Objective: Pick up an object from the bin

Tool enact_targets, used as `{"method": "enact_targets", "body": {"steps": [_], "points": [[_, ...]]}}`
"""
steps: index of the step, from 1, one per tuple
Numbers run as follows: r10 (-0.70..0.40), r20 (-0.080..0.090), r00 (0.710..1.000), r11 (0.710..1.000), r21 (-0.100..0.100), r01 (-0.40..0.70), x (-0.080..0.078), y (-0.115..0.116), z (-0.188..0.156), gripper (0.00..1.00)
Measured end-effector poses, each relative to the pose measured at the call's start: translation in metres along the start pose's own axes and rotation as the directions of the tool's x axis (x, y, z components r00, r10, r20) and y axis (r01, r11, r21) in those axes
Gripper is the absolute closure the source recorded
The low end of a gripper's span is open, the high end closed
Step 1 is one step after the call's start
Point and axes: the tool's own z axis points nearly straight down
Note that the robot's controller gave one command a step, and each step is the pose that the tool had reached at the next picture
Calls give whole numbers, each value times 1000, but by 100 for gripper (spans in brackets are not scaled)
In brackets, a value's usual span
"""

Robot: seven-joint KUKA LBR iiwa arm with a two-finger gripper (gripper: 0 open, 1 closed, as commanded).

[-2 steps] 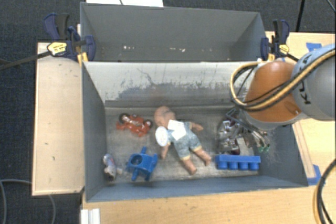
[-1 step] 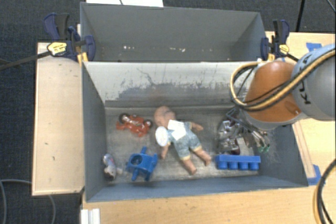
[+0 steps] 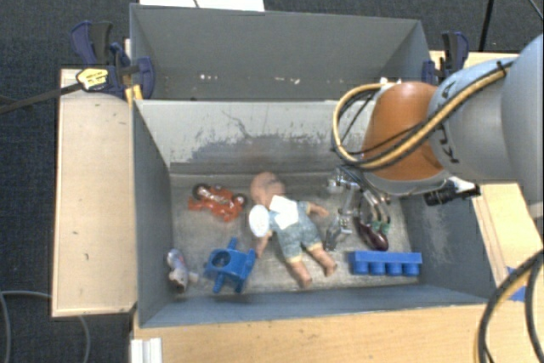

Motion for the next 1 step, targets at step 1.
{"method": "enact_targets", "body": {"steps": [1], "points": [[-1,2,1000,1000,1,1,-1,-2,-1,100]]}}
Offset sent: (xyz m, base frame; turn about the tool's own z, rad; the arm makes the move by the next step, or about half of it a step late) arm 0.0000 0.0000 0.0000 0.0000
